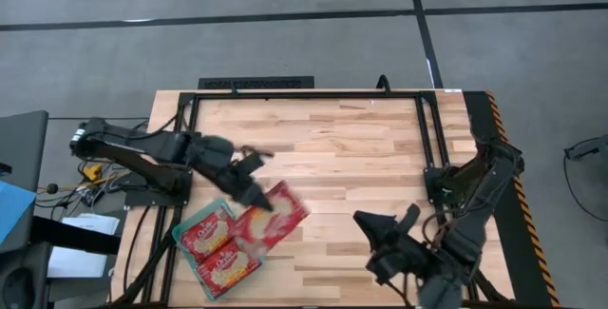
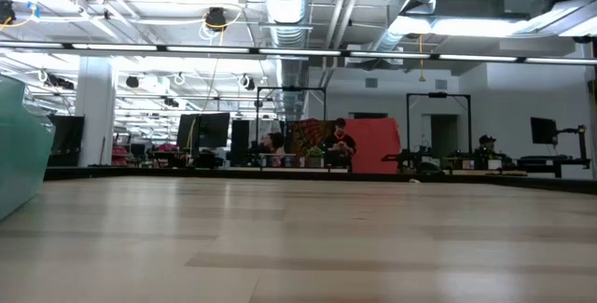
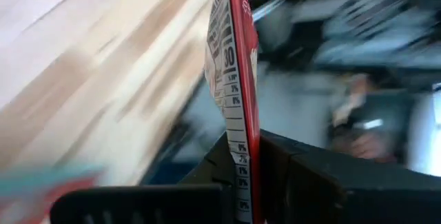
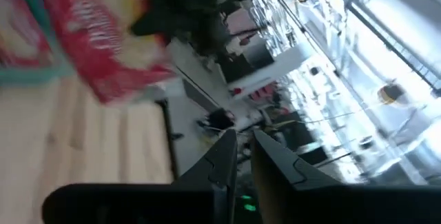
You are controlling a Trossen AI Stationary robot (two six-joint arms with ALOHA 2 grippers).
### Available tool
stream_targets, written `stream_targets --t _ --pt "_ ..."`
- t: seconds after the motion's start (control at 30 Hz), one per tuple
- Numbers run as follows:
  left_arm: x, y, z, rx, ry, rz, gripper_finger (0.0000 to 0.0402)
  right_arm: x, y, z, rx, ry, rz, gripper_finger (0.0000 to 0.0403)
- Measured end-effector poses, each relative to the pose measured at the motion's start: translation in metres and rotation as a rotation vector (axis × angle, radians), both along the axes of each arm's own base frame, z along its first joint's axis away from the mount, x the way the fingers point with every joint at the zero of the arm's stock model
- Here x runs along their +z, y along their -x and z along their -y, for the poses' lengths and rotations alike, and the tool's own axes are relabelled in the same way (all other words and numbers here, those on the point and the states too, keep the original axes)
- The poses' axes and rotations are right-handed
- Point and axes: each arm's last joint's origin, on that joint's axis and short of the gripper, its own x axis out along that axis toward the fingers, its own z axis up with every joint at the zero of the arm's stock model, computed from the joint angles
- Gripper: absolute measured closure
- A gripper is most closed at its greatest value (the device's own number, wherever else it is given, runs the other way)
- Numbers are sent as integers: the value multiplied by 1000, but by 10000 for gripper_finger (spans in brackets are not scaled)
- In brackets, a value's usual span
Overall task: Sort popcorn bags into baskets
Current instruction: Put the red popcorn bag into the green bin
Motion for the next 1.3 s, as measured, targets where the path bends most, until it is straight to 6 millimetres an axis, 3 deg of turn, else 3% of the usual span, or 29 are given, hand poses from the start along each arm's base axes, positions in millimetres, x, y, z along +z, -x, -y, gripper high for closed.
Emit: stream_targets --t 0.23,0.4,0.53,0.7,1.0,1.3 --pt "-14 75 20 -2 -166 -361 388 -2 5 -1 14 -99 75 337" --pt "-15 116 25 29 -256 -396 390 -4 6 1 13 -121 92 337" --pt "-32 136 24 31 -240 -410 389 -4 3 4 1 -121 93 337" --pt "-64 154 19 37 -223 -423 389 -4 1 5 -6 -121 93 337" --pt "-121 164 13 -1 -145 -330 388 -4 -3 10 -24 -120 94 337" --pt "-150 160 19 -92 -116 -291 388 -4 -3 10 -24 -118 93 337"
